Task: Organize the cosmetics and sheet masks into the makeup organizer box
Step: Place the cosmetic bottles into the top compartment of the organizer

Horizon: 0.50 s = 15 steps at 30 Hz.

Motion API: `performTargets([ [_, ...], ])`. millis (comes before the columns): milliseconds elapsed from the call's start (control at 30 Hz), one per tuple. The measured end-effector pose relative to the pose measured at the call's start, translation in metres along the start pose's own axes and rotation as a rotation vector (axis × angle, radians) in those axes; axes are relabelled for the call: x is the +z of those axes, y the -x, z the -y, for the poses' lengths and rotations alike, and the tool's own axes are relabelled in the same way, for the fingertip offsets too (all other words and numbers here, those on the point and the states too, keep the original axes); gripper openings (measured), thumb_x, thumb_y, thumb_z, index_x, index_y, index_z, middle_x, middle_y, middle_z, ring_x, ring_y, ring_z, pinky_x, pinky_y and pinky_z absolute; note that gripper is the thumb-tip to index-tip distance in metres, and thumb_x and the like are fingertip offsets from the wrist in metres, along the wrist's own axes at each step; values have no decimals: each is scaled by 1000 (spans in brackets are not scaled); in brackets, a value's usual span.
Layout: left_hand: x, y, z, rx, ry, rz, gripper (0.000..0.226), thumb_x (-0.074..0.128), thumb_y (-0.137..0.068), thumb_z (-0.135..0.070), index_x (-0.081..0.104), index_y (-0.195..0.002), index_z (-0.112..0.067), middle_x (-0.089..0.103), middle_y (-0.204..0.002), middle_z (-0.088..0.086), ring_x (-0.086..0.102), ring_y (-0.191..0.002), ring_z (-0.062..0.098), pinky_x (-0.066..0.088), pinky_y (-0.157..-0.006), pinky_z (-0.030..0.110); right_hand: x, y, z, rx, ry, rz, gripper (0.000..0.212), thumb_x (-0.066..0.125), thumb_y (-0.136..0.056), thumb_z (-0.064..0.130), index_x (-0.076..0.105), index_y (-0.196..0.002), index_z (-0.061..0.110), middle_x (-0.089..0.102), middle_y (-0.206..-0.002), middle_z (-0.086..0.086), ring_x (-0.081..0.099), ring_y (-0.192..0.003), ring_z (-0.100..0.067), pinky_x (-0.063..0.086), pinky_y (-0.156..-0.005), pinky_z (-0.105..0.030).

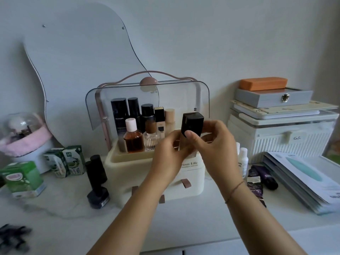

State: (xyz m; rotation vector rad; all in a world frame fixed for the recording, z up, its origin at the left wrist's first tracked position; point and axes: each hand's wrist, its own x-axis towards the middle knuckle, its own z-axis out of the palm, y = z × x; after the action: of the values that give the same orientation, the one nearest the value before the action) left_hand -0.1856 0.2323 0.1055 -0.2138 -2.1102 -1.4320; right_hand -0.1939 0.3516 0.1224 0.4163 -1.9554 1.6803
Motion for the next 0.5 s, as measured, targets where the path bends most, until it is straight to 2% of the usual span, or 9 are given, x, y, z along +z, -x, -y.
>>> performTargets([
  [67, -8, -6, 1, -15, 16, 4, 17, 71, -81, -32, 64, -91, -43, 70, -87, -25, 64, -82, -9, 48, -68, 8, 6, -4, -3, 14, 21, 44, 31, 74, -75, 38, 64, -100, 24, 68, -84, 14, 63, -68, -2, 51, -62, -16],
  [133, -14, -15, 1, -44, 18, 23, 19, 71, -82, -31, 64, -97, -42, 73, -92, -20, 66, -88, -5, 52, -80, 20, 13, -9, -7, 51, 2, 92, 26, 73, -78, 36, 67, -99, 23, 70, -82, 10, 65, -71, -6, 54, -68, -25],
  [200, -15, -27, 0, -75, -52, 37, 21, 69, -84, -30, 65, -103, -37, 73, -94, -15, 67, -90, 0, 53, -85, 28, 18, -17, -11, 67, -21, 119, 18, 72, -80, 31, 68, -96, 24, 70, -78, 10, 66, -70, -4, 55, -69, -28],
  [267, -14, -38, -1, -93, -161, 25, 25, 68, -84, -32, 66, -109, -32, 70, -93, -16, 63, -85, -3, 50, -77, 20, 23, -26, -14, 52, 16, 119, 11, 70, -82, 29, 65, -92, 30, 69, -78, 14, 65, -73, 0, 52, -71, -24],
  [333, -10, -48, -1, -99, -249, -36, 24, 68, -84, -33, 66, -109, -31, 63, -80, -22, 52, -73, -13, 38, -60, 10, 27, -33, -17, 33, 63, 100, 9, 66, -85, 26, 66, -93, 28, 69, -82, 15, 64, -79, 0, 50, -74, -22],
  [400, -4, -56, 1, -105, -267, -79, 24, 68, -85, -30, 68, -109, -27, 58, -77, -21, 50, -69, -9, 33, -56, 13, 30, -38, -20, 39, 107, 85, 15, 61, -88, 23, 69, -100, 22, 71, -86, 10, 65, -85, -8, 51, -79, -28],
  [500, 8, -62, 3, -109, -320, -107, 25, 69, -85, -25, 68, -107, -13, 51, -78, -11, 47, -66, 3, 33, -55, 17, 30, -43, -22, 49, 185, 90, 18, 53, -91, 20, 69, -100, 20, 71, -84, 3, 64, -84, -18, 51, -75, -33],
])
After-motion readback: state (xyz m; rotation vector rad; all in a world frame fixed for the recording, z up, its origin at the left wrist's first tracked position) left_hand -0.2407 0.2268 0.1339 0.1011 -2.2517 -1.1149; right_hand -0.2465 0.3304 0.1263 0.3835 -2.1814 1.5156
